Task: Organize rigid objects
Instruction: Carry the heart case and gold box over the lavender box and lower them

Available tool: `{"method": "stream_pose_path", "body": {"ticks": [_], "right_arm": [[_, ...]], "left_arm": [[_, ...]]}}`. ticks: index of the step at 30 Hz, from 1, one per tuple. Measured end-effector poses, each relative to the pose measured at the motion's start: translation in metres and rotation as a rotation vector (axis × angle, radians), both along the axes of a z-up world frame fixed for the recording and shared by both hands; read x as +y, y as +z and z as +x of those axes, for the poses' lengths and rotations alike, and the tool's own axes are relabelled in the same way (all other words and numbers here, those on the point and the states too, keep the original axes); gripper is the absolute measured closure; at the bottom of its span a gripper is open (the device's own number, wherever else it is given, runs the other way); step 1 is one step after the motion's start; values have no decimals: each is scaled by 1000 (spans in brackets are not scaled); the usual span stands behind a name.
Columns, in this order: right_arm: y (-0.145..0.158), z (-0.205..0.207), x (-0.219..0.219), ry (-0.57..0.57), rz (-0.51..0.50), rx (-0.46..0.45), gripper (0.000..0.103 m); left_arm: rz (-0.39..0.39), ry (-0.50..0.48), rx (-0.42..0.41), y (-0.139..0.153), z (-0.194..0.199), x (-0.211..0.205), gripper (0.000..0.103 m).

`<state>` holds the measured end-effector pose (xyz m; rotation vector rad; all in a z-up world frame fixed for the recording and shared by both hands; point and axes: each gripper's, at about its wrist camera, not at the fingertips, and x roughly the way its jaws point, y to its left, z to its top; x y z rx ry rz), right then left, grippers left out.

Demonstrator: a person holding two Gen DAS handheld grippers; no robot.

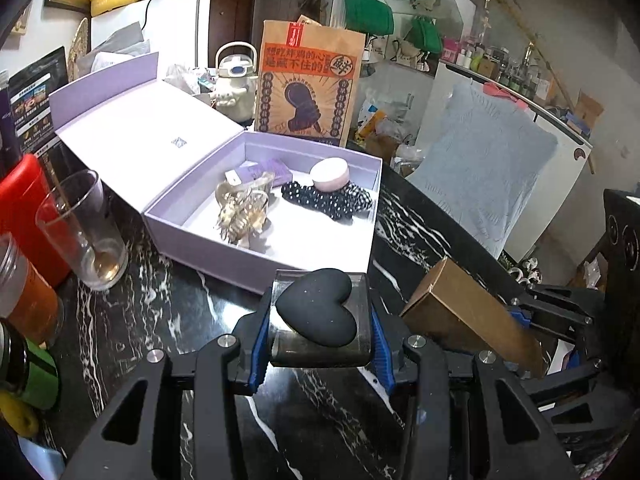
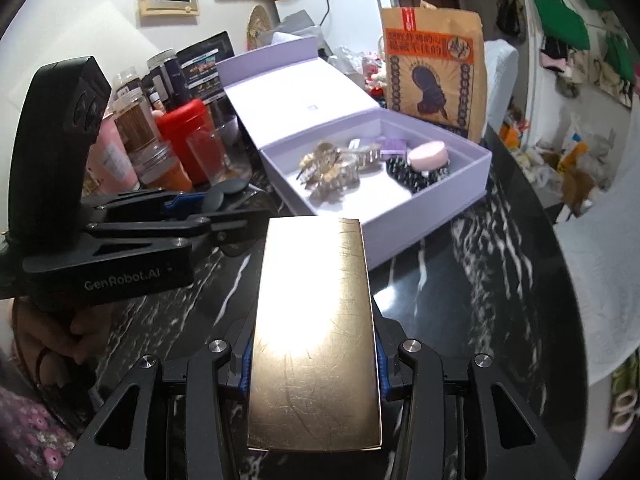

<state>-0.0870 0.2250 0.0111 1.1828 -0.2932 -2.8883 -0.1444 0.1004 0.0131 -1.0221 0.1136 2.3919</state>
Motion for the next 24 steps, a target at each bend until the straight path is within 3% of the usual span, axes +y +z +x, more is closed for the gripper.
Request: {"method": "stream_pose_path", "body": {"ticks": [24], "right_arm": [[33,-54,42,-44,126,59,60]], "left_arm": [[-34,33,61,20,-66,15,61]]}}
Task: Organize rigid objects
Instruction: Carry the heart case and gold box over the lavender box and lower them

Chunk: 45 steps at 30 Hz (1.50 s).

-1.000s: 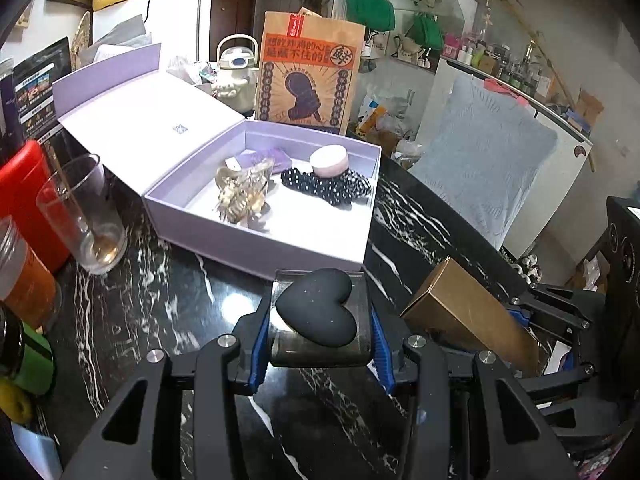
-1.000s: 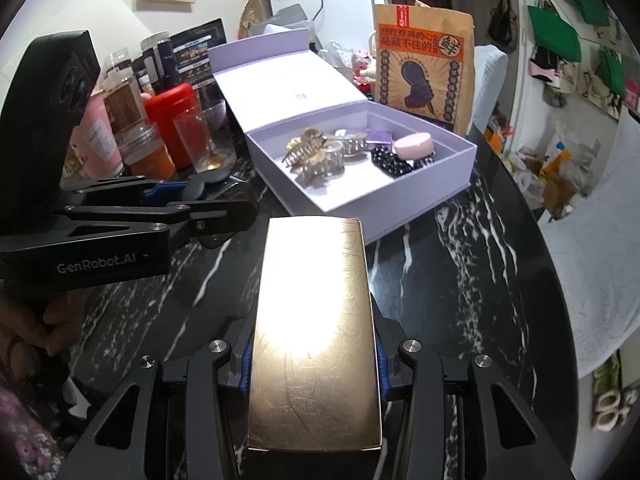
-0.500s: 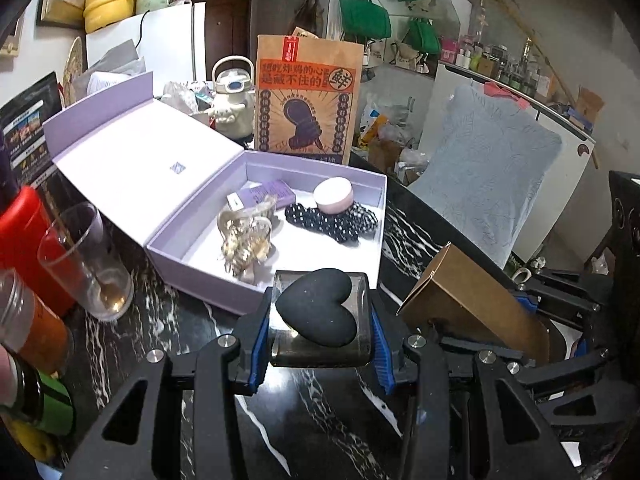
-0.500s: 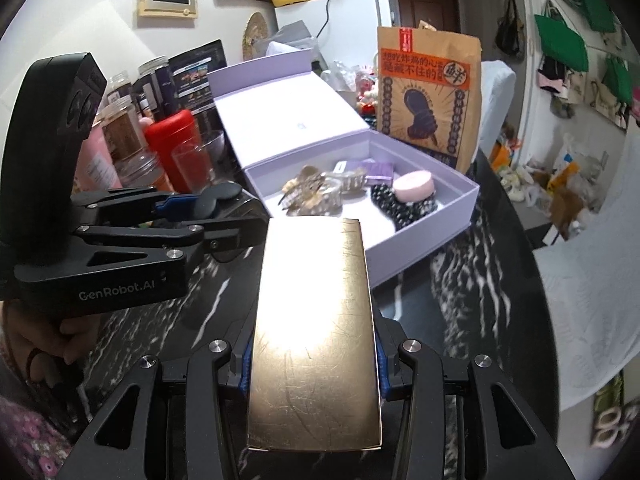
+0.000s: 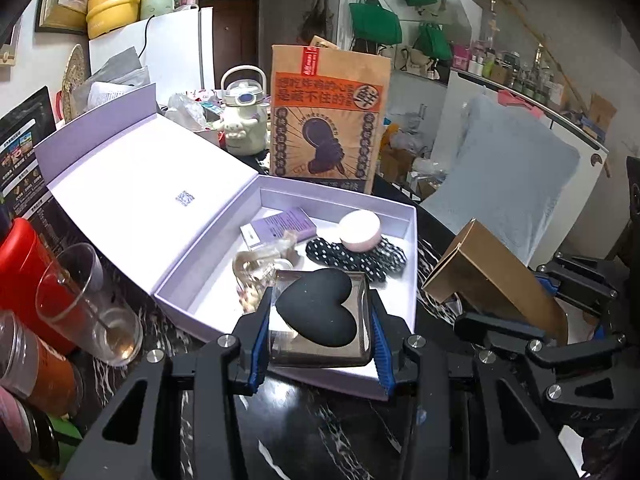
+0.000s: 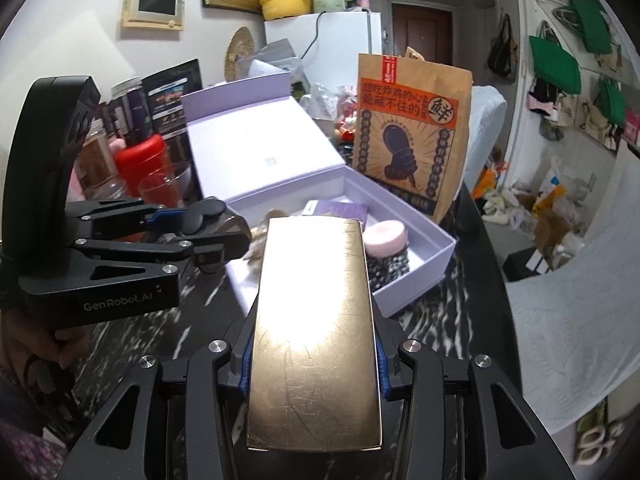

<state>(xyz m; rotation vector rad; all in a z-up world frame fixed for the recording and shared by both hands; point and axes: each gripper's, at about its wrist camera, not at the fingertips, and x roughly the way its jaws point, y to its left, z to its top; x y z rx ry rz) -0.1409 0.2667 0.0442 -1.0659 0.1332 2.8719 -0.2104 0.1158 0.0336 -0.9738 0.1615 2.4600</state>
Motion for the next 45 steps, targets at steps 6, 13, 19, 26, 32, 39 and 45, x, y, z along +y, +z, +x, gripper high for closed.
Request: {"method": "stream_pose_path", "body": {"ticks": [6,13,19,26,32,39,45], "right_arm": [[2,-21,16,-25,2,-6,60],[7,-44,32,-36,16,-9,60],[18,-65,43,-34,45,14,60],[31,-85,48,-26,71,39,60],[39,-107,52,-28,78,50,60],[38,-122,59,-28,41,48,60],[28,-136,68,-34,23,17,60]], "left_arm": [[9,-3,18,4,-20,3,61],[16,0,37,11,-41,7,61],[-2,19,46,17,-60,7,61],[-10,43,63,26,-83,8,61],[-20,94,99,31,-106,10,61],[-13,141,75,28,-131,4,61],[-20,134,53,19,-146,10,61]]}}
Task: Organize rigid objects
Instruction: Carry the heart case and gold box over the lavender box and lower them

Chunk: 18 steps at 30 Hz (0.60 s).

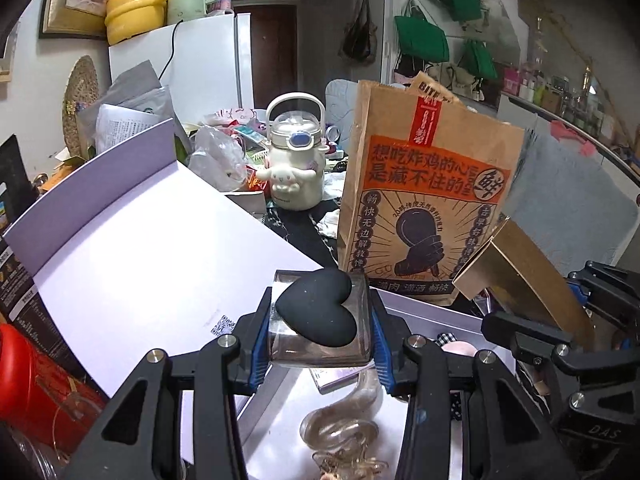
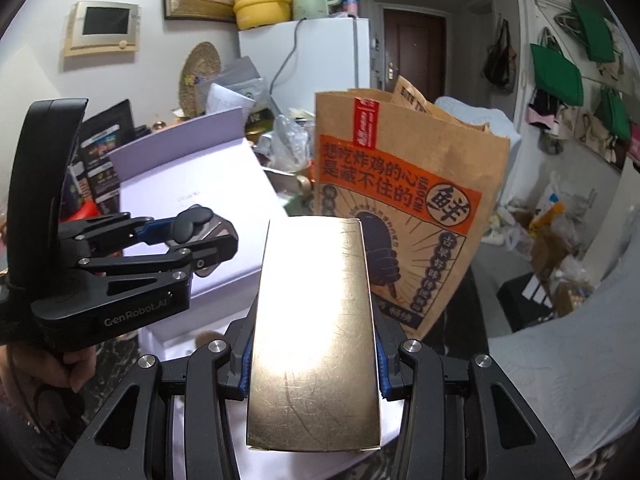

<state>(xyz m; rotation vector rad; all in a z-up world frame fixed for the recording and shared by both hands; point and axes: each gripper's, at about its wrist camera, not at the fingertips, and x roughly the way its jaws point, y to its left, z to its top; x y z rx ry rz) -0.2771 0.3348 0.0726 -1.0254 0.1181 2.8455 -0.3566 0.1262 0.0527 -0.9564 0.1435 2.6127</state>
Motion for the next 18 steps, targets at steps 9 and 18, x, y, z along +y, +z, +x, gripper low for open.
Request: {"method": "stream_pose_path", "body": {"ticks": [9,18], "right_arm": [[-18,-16,8,-6,34,-63,59],[-43,-32,5,17,48,-134,59]], "left_arm": [[-19,-36,-48,-19,-9,14,61],[-36,-40,-115,-37,-18,20,61]]}}
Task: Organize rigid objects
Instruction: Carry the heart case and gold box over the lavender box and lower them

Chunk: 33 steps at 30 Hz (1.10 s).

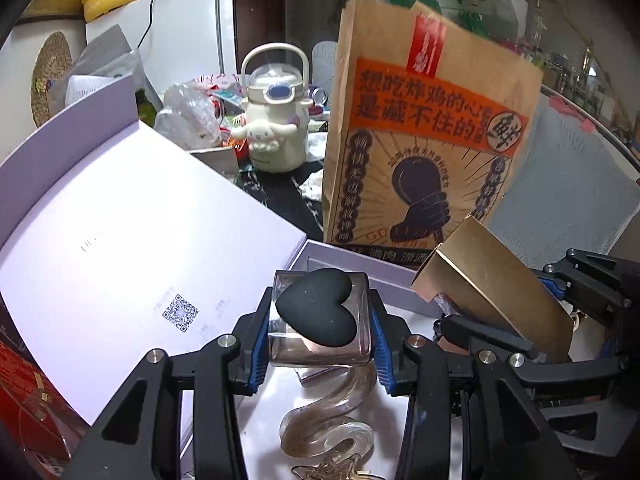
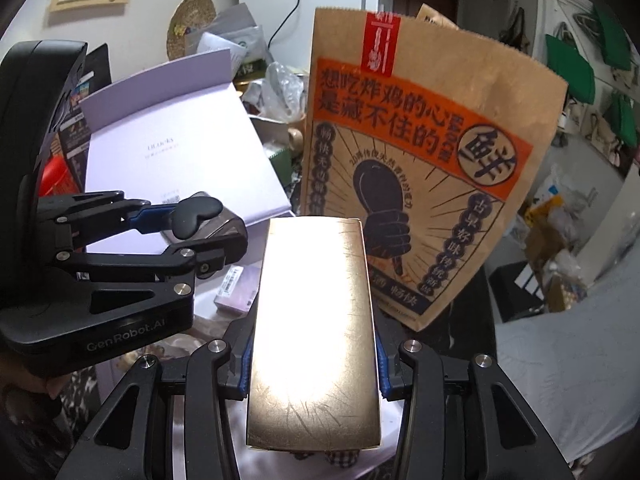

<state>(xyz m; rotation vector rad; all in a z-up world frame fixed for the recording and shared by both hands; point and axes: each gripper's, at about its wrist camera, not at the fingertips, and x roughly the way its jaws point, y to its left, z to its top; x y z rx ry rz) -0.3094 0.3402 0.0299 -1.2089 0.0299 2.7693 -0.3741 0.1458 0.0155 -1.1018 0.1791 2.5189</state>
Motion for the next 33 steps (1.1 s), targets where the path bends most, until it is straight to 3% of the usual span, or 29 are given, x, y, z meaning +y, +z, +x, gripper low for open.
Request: {"method": "stream_pose_path", "body": {"ticks": [25,33], "right_arm": [[-32,-11,1,14,-25,-134,58],[-40,-13,0,11,-25,-156,57]], "left_arm": [[-89,2,-165,-45,-17,13,61],[-82,16,-223,-52,-21,9,61]]}}
